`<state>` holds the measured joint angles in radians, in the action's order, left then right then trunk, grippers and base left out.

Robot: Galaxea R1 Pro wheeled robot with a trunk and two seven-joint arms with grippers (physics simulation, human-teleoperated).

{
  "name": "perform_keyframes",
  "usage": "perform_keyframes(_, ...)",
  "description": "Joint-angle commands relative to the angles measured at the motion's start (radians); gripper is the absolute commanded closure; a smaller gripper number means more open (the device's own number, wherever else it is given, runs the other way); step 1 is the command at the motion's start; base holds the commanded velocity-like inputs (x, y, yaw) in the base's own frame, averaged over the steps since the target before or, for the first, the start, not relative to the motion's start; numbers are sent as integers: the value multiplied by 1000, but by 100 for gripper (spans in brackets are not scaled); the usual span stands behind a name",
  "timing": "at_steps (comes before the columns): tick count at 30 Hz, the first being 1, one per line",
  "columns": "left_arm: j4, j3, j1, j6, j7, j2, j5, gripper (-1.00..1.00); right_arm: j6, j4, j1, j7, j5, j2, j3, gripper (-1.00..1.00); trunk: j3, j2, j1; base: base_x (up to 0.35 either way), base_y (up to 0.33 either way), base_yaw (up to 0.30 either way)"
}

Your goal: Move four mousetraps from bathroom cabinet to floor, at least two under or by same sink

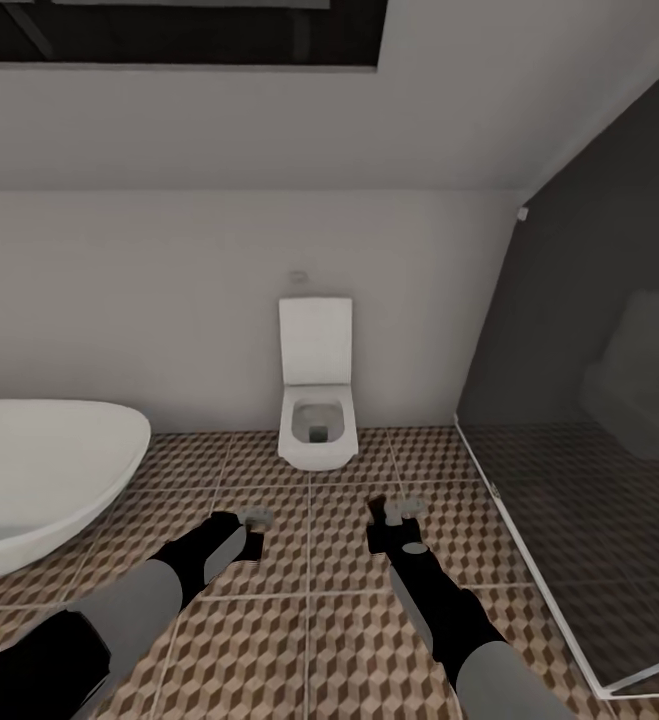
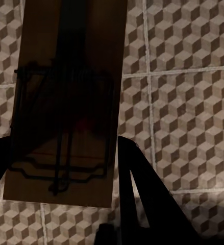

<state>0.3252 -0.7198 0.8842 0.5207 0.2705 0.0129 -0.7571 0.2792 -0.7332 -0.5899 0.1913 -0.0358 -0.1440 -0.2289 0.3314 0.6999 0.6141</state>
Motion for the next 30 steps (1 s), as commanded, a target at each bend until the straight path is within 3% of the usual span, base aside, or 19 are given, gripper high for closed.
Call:
perform_keyframes(1, 2, -7, 1, 4, 7, -1, -7, 100, 6, -2, -1, 7, -4, 0, -4, 100, 1, 1, 1, 309, 0, 0)
perform_keyframes(9, 3, -7, 1, 4, 7, -1, -7, 100, 6, -2, -1, 8, -3, 0, -4, 100, 1, 1, 1, 279, 0, 0)
perform_keyframes(18, 3, -7, 1, 4, 6, 1, -5, 100, 6, -2, -1, 8, -3, 0, -4, 100, 1, 1, 1, 32, 0, 0)
perform_keyframes(30, 3, -7, 1, 4, 4, 1, -5, 100, 8, -2, -1, 8, -3, 1, -4, 100, 51, 85, 47, 0, 0, 0)
